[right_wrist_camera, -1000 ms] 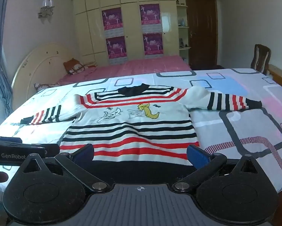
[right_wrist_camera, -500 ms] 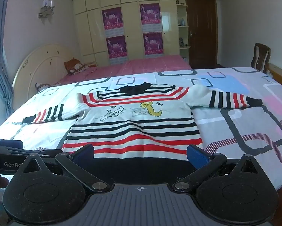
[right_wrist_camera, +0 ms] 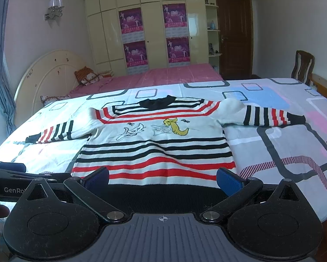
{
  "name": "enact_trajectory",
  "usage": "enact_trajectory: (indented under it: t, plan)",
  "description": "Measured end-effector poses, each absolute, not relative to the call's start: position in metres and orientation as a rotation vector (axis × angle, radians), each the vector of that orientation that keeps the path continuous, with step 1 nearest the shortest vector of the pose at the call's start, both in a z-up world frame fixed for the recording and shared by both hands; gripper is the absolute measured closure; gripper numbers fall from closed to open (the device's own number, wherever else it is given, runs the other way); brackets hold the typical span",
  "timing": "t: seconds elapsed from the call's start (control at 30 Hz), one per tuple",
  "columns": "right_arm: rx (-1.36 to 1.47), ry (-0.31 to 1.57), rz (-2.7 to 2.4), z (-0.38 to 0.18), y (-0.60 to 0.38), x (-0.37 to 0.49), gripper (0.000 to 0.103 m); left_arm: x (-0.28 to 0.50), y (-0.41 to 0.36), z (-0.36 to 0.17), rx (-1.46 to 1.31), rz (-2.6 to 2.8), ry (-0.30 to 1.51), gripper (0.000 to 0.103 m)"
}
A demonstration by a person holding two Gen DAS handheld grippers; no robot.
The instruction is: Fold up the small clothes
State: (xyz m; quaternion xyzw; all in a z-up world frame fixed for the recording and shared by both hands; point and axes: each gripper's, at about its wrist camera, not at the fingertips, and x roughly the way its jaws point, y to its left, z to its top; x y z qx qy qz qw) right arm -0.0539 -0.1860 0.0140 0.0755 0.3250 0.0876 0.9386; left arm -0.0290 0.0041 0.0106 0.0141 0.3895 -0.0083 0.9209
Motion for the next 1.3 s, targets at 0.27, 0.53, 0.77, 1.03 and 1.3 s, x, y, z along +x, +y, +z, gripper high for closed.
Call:
enact_trajectory:
  t: [0.27, 0.53, 0.77, 1.03, 1.3]
  plan:
    - [0.158, 0.668, 0.174, 0.013, -0.189, -0.049, 0.0, -0.028, 0.004, 0.01, 0.028, -0.019, 0.803, 0.0]
    - [0.161, 0.668, 0.166, 0.011, -0.194, -0.046, 0.0, -0.026, 0.002, 0.008, 0.027, -0.018, 0.809, 0.0]
    - [0.162, 0.667, 0.159, 0.009, -0.196, -0.043, 0.0, -0.022, 0.0, 0.006, 0.025, -0.016, 0.814, 0.0]
    - [0.156, 0.672, 0.156, 0.008, -0.196, -0.037, 0.0, -0.013, 0.001, 0.003, 0.017, -0.01, 0.821, 0.0]
    - [0.149, 0.673, 0.145, 0.007, -0.195, -0.024, 0.0, -0.002, 0.007, -0.001, 0.003, 0.004, 0.837, 0.0]
